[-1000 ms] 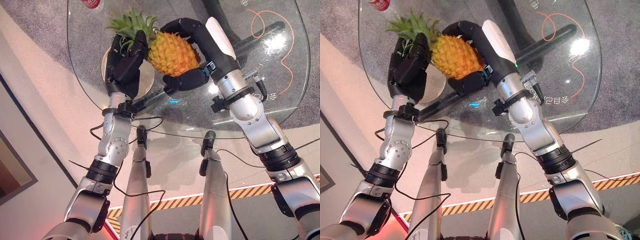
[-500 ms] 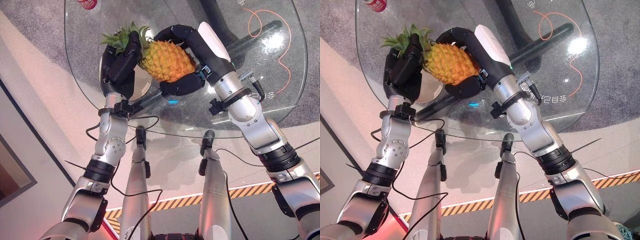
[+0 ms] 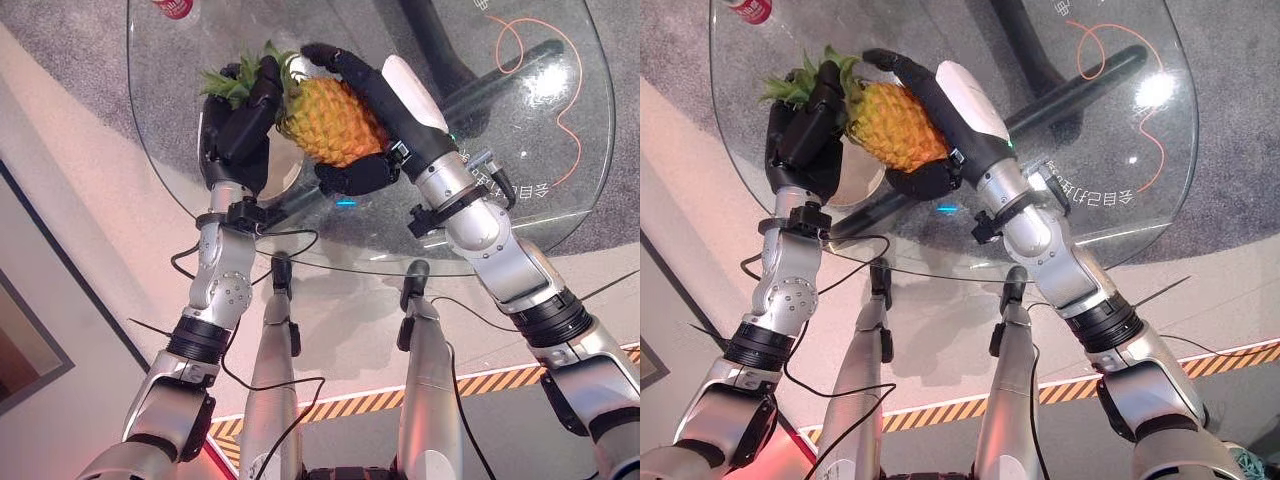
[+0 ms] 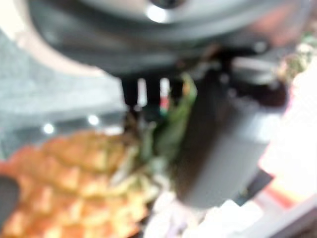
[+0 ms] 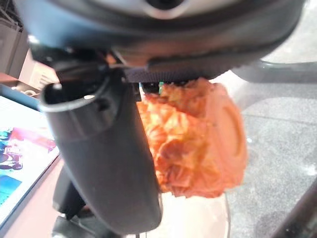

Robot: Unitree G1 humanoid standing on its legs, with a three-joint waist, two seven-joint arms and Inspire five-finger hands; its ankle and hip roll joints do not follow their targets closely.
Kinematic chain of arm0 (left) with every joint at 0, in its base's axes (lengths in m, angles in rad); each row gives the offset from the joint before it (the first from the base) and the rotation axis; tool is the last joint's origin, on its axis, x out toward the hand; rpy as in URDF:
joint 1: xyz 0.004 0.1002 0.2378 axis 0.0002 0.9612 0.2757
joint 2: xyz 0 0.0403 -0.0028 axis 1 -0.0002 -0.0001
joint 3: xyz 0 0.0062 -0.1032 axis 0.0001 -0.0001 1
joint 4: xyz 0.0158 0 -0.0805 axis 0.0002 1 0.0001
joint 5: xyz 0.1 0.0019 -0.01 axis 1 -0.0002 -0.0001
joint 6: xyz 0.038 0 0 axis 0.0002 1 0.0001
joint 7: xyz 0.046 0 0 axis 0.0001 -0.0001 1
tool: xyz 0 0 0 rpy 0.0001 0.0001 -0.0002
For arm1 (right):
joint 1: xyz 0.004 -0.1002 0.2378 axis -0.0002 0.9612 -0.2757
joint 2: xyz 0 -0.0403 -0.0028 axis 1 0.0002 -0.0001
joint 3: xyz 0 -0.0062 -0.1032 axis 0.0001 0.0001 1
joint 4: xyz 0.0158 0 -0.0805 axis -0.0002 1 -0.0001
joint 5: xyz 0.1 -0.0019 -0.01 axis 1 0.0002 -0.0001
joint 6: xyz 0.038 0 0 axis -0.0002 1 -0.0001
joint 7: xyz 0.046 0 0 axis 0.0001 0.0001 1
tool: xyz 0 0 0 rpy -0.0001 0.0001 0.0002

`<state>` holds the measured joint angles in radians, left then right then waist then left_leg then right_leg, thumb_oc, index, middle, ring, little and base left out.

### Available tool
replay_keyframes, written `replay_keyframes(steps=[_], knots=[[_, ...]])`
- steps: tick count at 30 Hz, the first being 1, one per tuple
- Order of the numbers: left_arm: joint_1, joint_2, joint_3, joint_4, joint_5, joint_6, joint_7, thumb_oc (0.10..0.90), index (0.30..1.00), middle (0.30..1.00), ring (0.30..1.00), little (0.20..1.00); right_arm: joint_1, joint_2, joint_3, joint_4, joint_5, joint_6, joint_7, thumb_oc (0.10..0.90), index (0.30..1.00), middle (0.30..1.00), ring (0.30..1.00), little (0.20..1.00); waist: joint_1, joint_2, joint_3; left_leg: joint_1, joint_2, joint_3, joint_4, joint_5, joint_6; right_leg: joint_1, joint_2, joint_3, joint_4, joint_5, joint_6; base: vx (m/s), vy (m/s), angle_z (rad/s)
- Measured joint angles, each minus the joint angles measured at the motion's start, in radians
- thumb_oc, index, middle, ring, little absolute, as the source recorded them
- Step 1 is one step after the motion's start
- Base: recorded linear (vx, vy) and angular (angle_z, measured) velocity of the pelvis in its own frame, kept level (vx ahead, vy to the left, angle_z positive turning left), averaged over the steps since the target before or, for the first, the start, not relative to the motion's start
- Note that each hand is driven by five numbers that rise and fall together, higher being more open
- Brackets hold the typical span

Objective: Pick up the fruit to the plate

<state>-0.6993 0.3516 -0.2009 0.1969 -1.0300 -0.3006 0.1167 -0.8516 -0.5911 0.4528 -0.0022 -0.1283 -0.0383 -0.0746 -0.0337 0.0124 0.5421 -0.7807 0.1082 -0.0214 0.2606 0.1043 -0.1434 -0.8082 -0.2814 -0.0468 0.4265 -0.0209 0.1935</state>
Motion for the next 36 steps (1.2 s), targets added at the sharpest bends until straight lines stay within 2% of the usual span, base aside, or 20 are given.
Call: replay_keyframes(steps=[10,17,27,36], knots=[[-0.021,-0.002,0.003,0.0,0.038,-0.01,0.001,0.1,0.3,0.3,0.3,0.2,0.002,0.002,0.001,-0.001,-0.011,-0.007,-0.045,0.8,0.9,0.9,0.9,0.9,-0.004,0.0,0.0,0.0,0.0,0.001,-0.001,0.0,0.0,0.0,0.0,0.001,-0.004,0.002,0.0,0.0,0.0,0.0],[-0.028,-0.012,0.006,-0.001,0.129,-0.034,0.032,0.1,0.3,0.3,0.3,0.2,0.003,0.007,0.001,0.0,-0.021,-0.003,-0.063,0.8,0.9,0.9,0.9,0.9,-0.001,0.0,0.0,0.0,0.0,0.003,-0.001,0.0,0.0,0.001,0.0,0.001,-0.01,0.006,0.001,0.0,0.0,0.0],[-0.053,-0.014,-0.012,-0.029,0.339,-0.046,0.152,0.1,0.3,0.3,0.3,0.2,0.003,0.008,-0.001,0.001,-0.021,0.013,-0.097,0.8,0.9,0.9,0.9,0.9,0.001,0.0,0.0,0.0,0.0,0.004,-0.004,0.0,0.001,0.0,0.0,0.002,-0.015,0.008,0.001,0.0,0.0,0.0],[-0.055,-0.034,-0.024,-0.05,0.434,-0.079,0.263,0.1,0.3,0.3,0.3,0.2,0.002,0.037,-0.006,0.001,-0.022,0.012,-0.114,0.8,0.9,0.9,0.9,0.9,0.001,0.0,0.0,0.0,0.001,0.006,-0.011,0.001,0.001,-0.001,0.001,0.002,-0.021,0.009,0.002,0.0,0.0,0.0]])
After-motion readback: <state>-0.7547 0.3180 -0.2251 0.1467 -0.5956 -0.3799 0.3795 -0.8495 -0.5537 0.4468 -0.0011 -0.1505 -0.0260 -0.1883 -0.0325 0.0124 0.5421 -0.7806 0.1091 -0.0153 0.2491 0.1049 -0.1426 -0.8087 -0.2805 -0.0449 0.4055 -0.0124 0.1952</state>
